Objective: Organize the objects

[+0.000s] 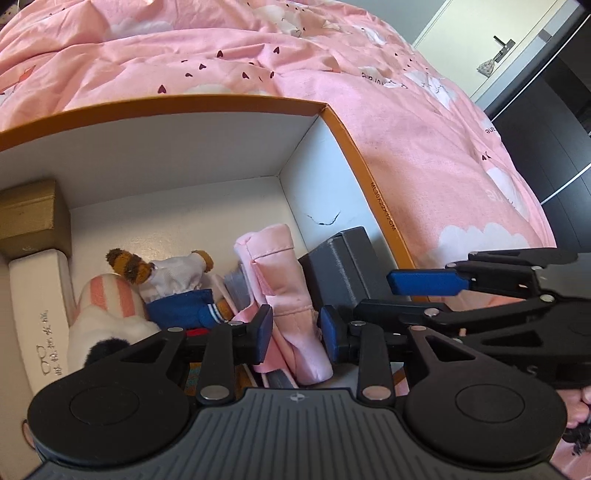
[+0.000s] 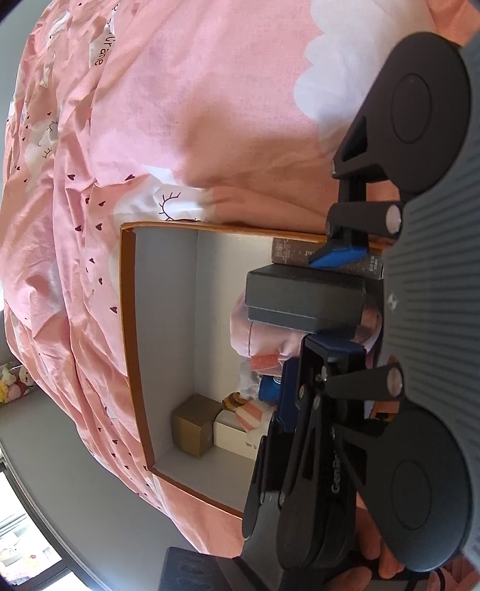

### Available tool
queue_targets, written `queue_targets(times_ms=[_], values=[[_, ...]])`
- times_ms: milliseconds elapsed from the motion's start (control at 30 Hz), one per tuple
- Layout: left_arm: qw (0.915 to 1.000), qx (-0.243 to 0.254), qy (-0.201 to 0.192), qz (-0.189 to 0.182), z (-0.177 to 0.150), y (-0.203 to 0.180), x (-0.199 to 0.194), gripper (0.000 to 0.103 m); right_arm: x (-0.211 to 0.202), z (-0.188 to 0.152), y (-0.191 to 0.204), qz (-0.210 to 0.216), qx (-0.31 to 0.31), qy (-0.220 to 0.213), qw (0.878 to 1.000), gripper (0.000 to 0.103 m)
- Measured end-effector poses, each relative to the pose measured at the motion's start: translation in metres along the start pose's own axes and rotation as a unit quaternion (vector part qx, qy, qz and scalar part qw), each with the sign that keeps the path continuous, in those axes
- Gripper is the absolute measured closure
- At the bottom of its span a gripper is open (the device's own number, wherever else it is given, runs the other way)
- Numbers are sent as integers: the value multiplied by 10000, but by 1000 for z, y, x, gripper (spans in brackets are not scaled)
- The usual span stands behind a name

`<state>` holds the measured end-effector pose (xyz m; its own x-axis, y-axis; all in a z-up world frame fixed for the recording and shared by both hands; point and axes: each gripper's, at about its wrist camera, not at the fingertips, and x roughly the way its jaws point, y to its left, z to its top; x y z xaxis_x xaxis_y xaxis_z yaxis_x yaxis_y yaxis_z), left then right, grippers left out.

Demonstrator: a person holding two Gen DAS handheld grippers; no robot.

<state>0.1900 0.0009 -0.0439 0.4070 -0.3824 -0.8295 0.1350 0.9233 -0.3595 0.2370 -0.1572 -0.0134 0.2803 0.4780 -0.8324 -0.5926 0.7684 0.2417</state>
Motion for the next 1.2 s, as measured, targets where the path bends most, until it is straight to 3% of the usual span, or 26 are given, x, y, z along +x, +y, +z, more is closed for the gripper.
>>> queue_targets(times_ms=[200, 367, 567, 667, 967, 1200], values=[[9997, -203, 14, 98, 0, 11, -3, 62, 8, 4, 10, -115, -369, -15, 9993, 57], [9951, -931, -172, -277, 5, 30, -3, 58, 13, 6, 5, -65, -418, 74, 9991, 62], [9964, -759, -367, -55, 19, 16, 9, 54, 12, 9, 3, 26, -331, 128, 9994, 62], [9975, -490, -438, 262, 24, 4, 19, 53, 12, 8, 3, 11, -357, 118, 9993, 62], [9959, -142, -142, 880, 33, -15, 19, 78, 4, 10, 1, 36, -180, 36, 9998, 63], [9944, -245, 14, 1028, 45, -28, 1, 82, -4, 8, 22, -391, -700, 72, 9968, 64]])
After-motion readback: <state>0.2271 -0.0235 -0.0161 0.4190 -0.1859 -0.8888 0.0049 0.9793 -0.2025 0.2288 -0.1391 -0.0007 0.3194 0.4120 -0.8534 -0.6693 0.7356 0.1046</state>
